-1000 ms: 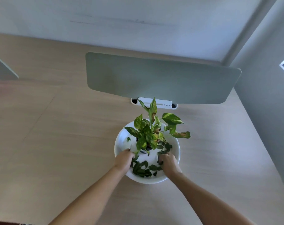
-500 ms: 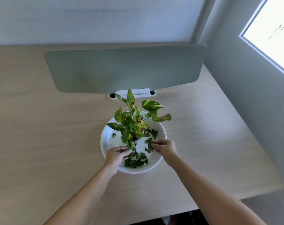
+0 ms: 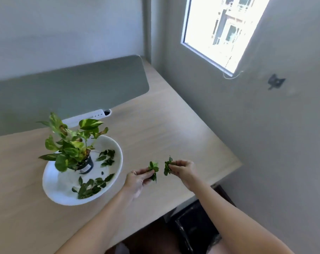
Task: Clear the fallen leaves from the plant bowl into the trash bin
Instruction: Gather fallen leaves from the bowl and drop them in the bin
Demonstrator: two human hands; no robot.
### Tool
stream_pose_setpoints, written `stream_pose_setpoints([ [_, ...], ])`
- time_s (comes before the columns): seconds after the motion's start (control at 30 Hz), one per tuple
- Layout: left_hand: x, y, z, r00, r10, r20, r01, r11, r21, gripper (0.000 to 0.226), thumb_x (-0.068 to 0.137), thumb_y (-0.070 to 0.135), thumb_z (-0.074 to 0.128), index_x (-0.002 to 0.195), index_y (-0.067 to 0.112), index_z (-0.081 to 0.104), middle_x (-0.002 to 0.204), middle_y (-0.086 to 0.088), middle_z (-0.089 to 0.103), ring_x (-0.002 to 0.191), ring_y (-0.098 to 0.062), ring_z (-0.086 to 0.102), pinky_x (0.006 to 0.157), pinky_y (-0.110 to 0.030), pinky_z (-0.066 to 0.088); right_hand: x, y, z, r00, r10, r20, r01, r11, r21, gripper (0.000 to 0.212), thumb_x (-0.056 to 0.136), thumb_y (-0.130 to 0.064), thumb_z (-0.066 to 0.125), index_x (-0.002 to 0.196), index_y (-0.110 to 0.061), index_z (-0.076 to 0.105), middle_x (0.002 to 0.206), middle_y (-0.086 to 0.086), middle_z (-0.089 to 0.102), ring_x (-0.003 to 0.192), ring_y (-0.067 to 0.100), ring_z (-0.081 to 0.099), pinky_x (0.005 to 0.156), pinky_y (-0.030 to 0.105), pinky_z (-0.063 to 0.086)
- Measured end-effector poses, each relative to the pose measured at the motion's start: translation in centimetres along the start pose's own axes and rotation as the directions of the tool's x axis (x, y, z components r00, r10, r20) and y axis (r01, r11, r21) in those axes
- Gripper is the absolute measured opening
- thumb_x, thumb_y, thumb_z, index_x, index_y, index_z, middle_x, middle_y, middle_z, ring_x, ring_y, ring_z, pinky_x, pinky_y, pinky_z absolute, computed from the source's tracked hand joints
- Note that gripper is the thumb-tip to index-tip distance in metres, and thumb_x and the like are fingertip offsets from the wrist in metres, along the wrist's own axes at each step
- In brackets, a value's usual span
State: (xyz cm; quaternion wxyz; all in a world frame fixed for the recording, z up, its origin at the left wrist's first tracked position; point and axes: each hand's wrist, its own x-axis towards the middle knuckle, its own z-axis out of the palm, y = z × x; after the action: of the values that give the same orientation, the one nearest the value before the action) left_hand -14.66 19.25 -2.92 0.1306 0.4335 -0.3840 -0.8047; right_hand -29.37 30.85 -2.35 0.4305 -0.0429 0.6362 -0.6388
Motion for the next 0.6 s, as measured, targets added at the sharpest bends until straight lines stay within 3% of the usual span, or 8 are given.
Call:
stream_pose_setpoints([
  [0.13,0.0,-4.4,7.7,0.99,-0.088,0.106,0.084,0.996,0.042,0.015,0.076,-0.013,0.066,0.078,0.0,0.072,0.074,-0.011,0.076,0.065,-0.016,0.073,0.07,-0.026,0.06,-2.3,-0.2,-9.4,0.997,-0.013,-0.07,0.011,1.0,-0.021,0.013,0.077,0.009,0.07,0.077,-0.002,0.066,0.075,0.011,0.07,0.067,0.019,0.069,0.064,0.021,0.06],
  [0.33,-1.2,-12.3,16.3,0.946,-0.262,0.191,0.217,0.95,0.225,0.014,0.076,-0.017,0.064,0.086,-0.008,0.066,0.065,-0.01,0.075,0.057,-0.014,0.072,0.053,-0.021,0.058,-5.2,3.6,-20.3,0.967,0.048,-0.25,-0.059,0.998,-0.038,0.011,0.073,0.006,0.076,0.075,-0.003,0.069,0.068,0.007,0.069,0.064,0.018,0.068,0.062,0.023,0.057],
  [0.6,4.0,-22.5,17.3,0.863,-0.505,-0.013,0.463,0.782,0.417,0.022,0.076,-0.012,0.068,0.097,-0.009,0.065,0.081,-0.015,0.071,0.069,-0.016,0.07,0.054,-0.018,0.056,-3.2,13.9,-25.5,0.863,0.29,-0.414,-0.323,0.946,-0.011,0.013,0.073,0.005,0.077,0.069,-0.006,0.069,0.069,0.009,0.07,0.059,0.017,0.07,0.06,0.023,0.06],
])
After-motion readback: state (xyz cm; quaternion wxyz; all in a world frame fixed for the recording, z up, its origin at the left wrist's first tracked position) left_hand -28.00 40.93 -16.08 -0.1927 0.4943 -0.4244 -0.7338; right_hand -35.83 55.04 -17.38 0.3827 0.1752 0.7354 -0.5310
